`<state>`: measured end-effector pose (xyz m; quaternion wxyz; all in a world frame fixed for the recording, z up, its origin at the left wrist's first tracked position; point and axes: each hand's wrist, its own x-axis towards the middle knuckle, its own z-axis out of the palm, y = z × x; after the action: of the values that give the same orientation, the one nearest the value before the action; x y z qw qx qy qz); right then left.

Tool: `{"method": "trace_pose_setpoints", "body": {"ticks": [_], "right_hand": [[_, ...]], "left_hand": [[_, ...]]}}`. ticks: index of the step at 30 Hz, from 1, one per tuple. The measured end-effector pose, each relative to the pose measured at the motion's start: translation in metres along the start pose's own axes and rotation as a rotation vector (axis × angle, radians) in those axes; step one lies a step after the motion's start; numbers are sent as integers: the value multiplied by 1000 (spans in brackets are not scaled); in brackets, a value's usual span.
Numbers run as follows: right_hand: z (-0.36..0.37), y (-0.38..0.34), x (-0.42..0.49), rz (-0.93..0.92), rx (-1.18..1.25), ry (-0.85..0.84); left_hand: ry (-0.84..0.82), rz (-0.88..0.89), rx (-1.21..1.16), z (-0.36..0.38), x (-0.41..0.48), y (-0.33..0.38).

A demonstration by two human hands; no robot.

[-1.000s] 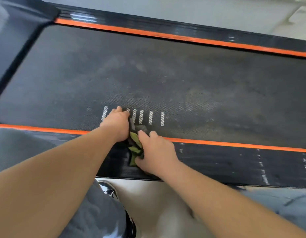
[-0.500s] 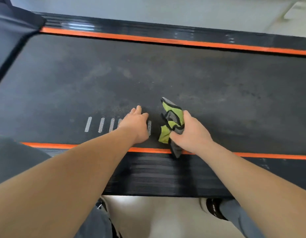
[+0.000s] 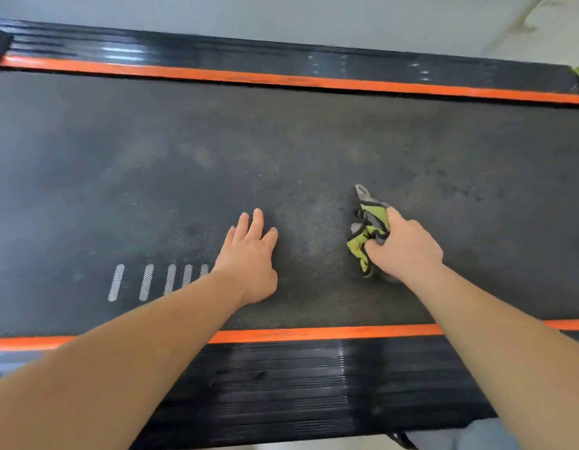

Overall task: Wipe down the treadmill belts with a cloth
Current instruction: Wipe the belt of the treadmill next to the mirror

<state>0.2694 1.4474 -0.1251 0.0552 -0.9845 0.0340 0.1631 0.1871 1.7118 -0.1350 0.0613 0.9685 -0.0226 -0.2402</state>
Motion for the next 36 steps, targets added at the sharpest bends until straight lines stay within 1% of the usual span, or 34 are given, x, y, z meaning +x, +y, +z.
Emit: {"method": "trace_pose_setpoints", "body": {"ticks": [2,5,7,9,11,13,16,17,18,19,20,22,25,26,28,29,30,31,34,36], "right_hand": [[6,-13,-8,28,60,12],[19,-59,-40,-89,214,-46],[35,-83,-75,-190,272,-114],[48,-90,-103,-288,268,-143],[42,-81,-103,-314,213,-147],[28,-56,-79,-262,106,-114],[7,-1,-47,-8,-36,-68],[1,17,-41,96,-26,-46],[-2,29,-40,190,47,-21],[-2,33,-40,258,139,1],[1,29,-42,278,184,12],[13,-4,-50,228,188,7],[33,-71,-78,59,282,-106],[40,-84,-89,-24,272,-128],[44,-92,-100,-216,153,-104],[39,-85,-97,-260,99,-79],[33,-74,-86,-247,58,-61],[27,-60,-71,-193,25,-56],[7,-5,-36,79,-15,-62],[2,21,-31,220,90,-53]], "left_hand": [[-49,-14,72,1,-5,4],[-78,-84,165,-1,-15,1],[-98,-137,147,-3,-27,0],[-125,-195,120,1,-32,-2],[-159,-231,84,4,-32,-7],[-174,-221,41,8,-33,-10],[-166,-222,-6,14,-32,-12],[-164,-227,-12,13,-31,-12],[-164,-232,-15,12,-30,-11],[-168,-240,-22,10,-30,-10],[-178,-252,-31,9,-30,-8],[-191,-274,-42,8,-28,-5],[-192,-277,-55,8,-28,-5],[-192,-274,-60,9,-29,-6],[-177,-277,-64,11,-30,-7],[-170,-275,-62,11,-30,-8],[-169,-269,-57,10,-30,-9],[-169,-263,-51,9,-31,-9],[-161,-258,-45,12,-32,-10],[-159,-263,-44,13,-29,-10]]}}
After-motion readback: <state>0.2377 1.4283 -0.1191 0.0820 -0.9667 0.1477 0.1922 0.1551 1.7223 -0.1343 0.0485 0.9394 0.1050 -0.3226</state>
